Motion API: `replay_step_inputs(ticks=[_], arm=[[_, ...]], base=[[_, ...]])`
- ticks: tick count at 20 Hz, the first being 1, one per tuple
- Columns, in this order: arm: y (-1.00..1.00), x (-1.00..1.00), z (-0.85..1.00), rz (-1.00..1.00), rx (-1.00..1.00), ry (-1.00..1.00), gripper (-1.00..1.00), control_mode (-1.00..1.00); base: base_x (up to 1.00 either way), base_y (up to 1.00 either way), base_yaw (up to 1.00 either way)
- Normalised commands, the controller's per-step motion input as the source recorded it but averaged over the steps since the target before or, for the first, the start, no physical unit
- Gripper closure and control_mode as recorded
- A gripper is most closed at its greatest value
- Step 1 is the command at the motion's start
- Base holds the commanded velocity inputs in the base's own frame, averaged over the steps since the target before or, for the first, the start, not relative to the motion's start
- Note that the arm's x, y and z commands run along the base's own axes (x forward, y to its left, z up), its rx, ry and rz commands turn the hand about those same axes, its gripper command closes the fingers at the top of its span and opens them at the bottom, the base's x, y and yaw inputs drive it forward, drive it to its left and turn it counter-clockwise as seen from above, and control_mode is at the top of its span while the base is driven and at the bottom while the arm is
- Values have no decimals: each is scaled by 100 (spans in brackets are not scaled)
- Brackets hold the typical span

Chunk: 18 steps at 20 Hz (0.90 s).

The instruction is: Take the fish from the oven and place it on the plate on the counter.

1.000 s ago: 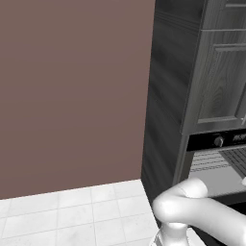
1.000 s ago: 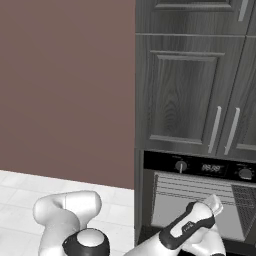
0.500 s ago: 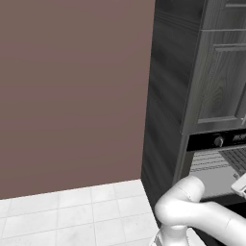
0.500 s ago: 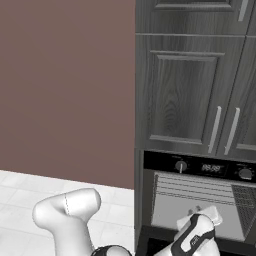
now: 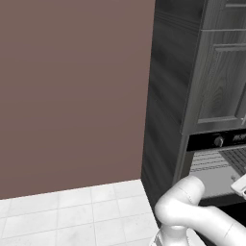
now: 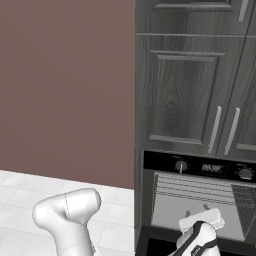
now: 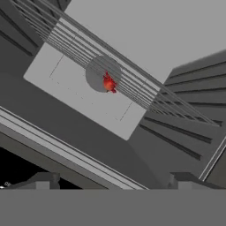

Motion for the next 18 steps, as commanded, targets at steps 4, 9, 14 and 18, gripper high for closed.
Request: replay_step_inputs(ticks=[4,9,14,18], arm=[[0,4,0,0,-5,0,-100,-100],[0,19,-1,0,-7,0,-100,-100],[-6,47,0,0,-9,0,-100,-100],[-11,52,-1,0,-7,0,-100,-100]], base=[[0,0,0],[0,0,0],[0,0,0],[0,0,0]])
